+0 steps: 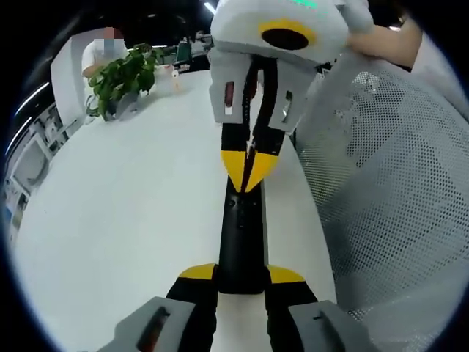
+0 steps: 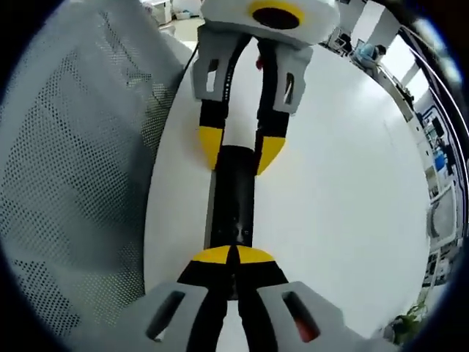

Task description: Press the specified remote control buttons in sequence, fully releasing each button before pressing the next.

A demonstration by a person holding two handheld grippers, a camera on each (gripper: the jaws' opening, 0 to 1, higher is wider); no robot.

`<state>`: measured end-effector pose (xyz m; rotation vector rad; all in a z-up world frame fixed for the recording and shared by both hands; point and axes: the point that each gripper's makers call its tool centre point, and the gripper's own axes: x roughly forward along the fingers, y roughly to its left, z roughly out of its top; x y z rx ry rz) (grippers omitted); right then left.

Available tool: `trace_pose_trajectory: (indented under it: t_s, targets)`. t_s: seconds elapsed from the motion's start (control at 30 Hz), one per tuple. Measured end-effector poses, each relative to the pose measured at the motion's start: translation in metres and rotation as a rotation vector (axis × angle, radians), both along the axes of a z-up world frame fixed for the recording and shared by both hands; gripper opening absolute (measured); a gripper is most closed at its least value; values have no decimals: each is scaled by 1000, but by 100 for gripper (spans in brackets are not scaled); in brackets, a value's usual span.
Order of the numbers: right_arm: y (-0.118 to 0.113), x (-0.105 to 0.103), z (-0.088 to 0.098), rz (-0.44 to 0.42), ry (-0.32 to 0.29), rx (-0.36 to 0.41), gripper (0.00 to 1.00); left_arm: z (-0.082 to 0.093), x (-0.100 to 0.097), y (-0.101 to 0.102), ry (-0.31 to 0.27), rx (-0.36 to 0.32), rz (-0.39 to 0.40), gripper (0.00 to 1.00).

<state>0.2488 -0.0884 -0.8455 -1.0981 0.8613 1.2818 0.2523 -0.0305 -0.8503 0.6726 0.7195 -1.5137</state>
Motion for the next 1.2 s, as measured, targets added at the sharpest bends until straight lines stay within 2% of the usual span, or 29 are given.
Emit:
trace_pose_trajectory:
  t_s: [0.07, 0.13, 0.23, 0.4, 0.47, 0.53, 0.7, 0.83, 1.2]
  targets:
    - [-2, 1, 0, -19, -4, 7, 0, 0, 0, 0, 14, -8, -2, 24]
    - [-3, 1, 1, -57, -9, 51, 0, 0, -1, 0, 9, -10, -20, 24]
    - [-4, 2, 2, -84, 3, 122, 0, 0, -2, -2, 5, 48, -52, 24]
    - [-4, 3, 3, -137, 39, 163, 0, -1, -2, -2, -3, 146, -61, 24]
    - [-4, 2, 3, -159, 48, 180, 0, -2, -3, -2, -29, 162, -65, 24]
    - [-4, 1, 3, -161, 49, 187, 0, -2, -4, -1, -54, 161, -74, 24]
    - [-4, 2, 4, -177, 48, 202, 0, -2, -3, 0, -46, 159, -86, 25]
    - [-4, 0, 5, -242, 105, 237, 8, -2, -3, 0, -52, 163, -98, 25]
    - [-4, -2, 4, -262, 116, 254, 10, -2, -3, 0, -46, 156, -105, 25]
